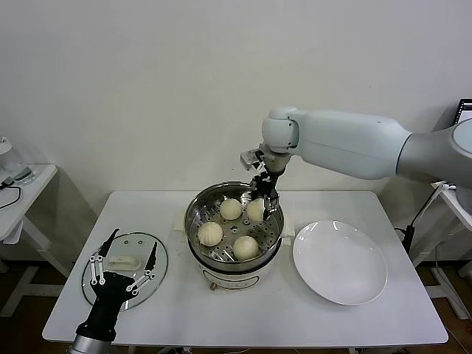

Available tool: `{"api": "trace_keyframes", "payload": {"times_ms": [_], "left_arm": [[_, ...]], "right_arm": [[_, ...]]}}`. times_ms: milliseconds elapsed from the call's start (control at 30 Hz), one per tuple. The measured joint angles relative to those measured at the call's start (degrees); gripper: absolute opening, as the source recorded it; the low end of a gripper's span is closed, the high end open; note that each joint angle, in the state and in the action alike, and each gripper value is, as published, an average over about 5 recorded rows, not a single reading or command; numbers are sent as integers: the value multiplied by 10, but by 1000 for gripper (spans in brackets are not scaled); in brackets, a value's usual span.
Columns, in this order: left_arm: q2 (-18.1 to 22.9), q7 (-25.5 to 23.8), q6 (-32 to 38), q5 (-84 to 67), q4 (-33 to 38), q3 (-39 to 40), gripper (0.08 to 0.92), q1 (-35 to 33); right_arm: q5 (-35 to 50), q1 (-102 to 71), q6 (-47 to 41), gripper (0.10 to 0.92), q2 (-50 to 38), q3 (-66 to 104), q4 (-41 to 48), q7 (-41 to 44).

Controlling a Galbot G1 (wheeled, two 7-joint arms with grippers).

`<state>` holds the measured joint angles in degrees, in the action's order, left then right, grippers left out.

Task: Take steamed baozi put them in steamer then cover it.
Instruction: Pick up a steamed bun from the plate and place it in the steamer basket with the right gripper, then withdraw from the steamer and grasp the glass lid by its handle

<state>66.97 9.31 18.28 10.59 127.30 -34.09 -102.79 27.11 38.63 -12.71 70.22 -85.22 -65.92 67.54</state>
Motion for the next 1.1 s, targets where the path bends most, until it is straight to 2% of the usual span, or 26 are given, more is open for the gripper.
{"api": "trace_keyframes", "payload": {"times_ms": [533, 900, 1100], "left_arm": [[1, 4, 2, 1, 1, -2, 823, -3], [2, 6, 0, 2, 2, -3, 823, -2], [2, 7, -2, 3, 4, -3, 823, -3]], "right_arm": [[-24, -25, -2, 684, 8, -5, 9, -7], [-31, -27, -2, 808, -1, -2, 5, -9], [-31, -23, 0, 822, -8, 6, -3, -9]]}}
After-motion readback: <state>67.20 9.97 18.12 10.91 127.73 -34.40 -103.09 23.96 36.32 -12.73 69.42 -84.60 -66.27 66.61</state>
